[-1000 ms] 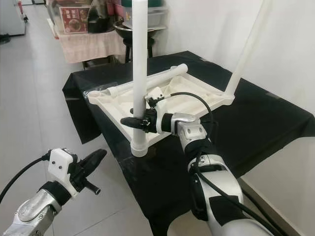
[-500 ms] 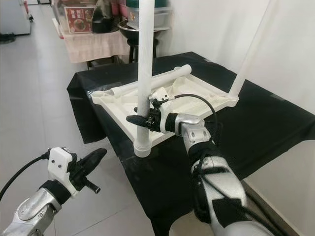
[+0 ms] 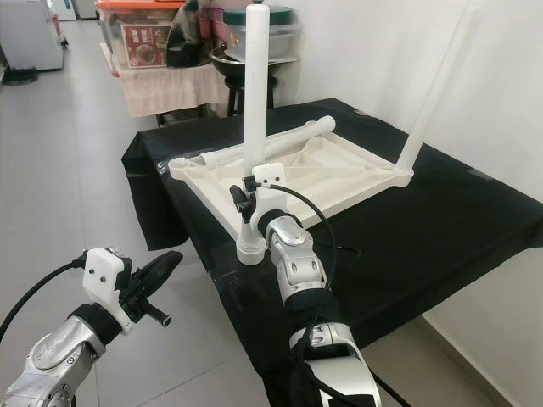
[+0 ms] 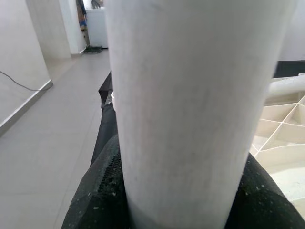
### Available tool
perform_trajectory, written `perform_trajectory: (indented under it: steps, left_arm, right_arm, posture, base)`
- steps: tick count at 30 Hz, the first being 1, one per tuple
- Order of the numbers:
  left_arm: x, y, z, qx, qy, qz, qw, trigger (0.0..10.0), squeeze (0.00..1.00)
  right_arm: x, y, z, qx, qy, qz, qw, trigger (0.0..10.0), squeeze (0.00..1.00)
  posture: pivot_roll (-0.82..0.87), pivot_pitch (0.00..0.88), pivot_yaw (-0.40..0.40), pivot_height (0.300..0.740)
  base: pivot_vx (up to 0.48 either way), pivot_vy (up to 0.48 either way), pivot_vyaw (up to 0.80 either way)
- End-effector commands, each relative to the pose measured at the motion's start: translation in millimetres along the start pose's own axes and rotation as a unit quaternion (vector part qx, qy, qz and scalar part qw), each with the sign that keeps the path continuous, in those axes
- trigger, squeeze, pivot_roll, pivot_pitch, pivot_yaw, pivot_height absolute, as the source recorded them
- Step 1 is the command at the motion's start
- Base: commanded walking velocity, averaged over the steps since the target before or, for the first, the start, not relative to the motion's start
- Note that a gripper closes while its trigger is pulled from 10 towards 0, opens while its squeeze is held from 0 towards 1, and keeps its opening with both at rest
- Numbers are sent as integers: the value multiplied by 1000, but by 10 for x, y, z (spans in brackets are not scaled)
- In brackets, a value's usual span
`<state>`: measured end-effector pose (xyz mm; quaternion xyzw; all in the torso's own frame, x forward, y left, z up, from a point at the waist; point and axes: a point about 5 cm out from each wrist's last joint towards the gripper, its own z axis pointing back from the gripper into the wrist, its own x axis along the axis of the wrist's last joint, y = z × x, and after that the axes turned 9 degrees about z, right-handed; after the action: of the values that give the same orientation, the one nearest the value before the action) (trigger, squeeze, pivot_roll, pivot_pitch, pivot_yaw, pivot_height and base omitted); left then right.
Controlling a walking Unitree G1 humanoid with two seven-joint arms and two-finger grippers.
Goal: Building children table
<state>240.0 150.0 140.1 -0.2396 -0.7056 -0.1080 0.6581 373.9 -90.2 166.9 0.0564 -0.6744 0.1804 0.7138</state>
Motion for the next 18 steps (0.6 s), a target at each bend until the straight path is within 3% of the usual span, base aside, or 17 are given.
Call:
perform_trajectory:
  steps: [1, 2, 3, 6, 8, 9, 12, 13, 15, 18]
  left_arm:
    - [-13, 2, 8, 5, -1, 1, 1000, 10000, 0]
    - [-13, 2, 8, 5, -1, 1, 1000, 10000, 0]
    - [-11, -3, 7, 4, -1, 1, 1000, 10000, 0]
    - [-11, -11, 11, -1, 1, 3, 1000, 10000, 0]
    - [-11, -11, 11, -1, 1, 3, 1000, 10000, 0]
    - [-12, -18, 13, -3, 1, 4, 1000, 10000, 0]
    - [-12, -18, 13, -3, 1, 4, 1000, 10000, 0]
    - [-12, -25, 13, -4, 0, 5, 1000, 10000, 0]
    - [-11, -44, 16, -5, -1, 6, 1000, 10000, 0]
    - [-12, -64, 27, -5, -3, 7, 1000, 10000, 0]
  right_arm:
    - [-269, -58, 71, -21, 71, 5, 997, 4784, 0]
    - [-269, -58, 71, -21, 71, 5, 997, 4784, 0]
    - [-154, 1, 80, 57, 45, -1, 997, 10000, 1000]
    - [17, 22, 69, 165, -6, -5, 986, 10000, 1000]
    - [17, 22, 69, 165, -6, -5, 986, 10000, 1000]
    - [211, -4, 119, 245, -63, 39, 967, 10000, 1000]
    - [211, -4, 119, 245, -63, 39, 967, 10000, 1000]
    - [253, -67, 102, 284, -72, 64, 954, 10000, 0]
    - [263, -189, 53, 328, -63, 100, 937, 10000, 0]
    - [268, -241, 3, 332, -47, 103, 936, 10000, 0]
  posture:
    - [22, 0, -44, 740]
    - [22, 0, -44, 740]
    - [22, 0, -39, 740]
    - [24, 0, -35, 740]
    - [24, 0, -35, 740]
    - [25, 0, -34, 740]
    - [25, 0, -34, 740]
    - [32, 0, -40, 740]
    - [39, 0, -46, 740]
    - [47, 0, -50, 740]
  base:
    - [0, 0, 0]
    - [0, 0, 0]
    - [0, 0, 0]
    - [0, 0, 0]
    - [0, 0, 0]
    - [0, 0, 0]
    - [0, 0, 0]
    - [0, 0, 0]
    - [0, 0, 0]
    - [0, 0, 0]
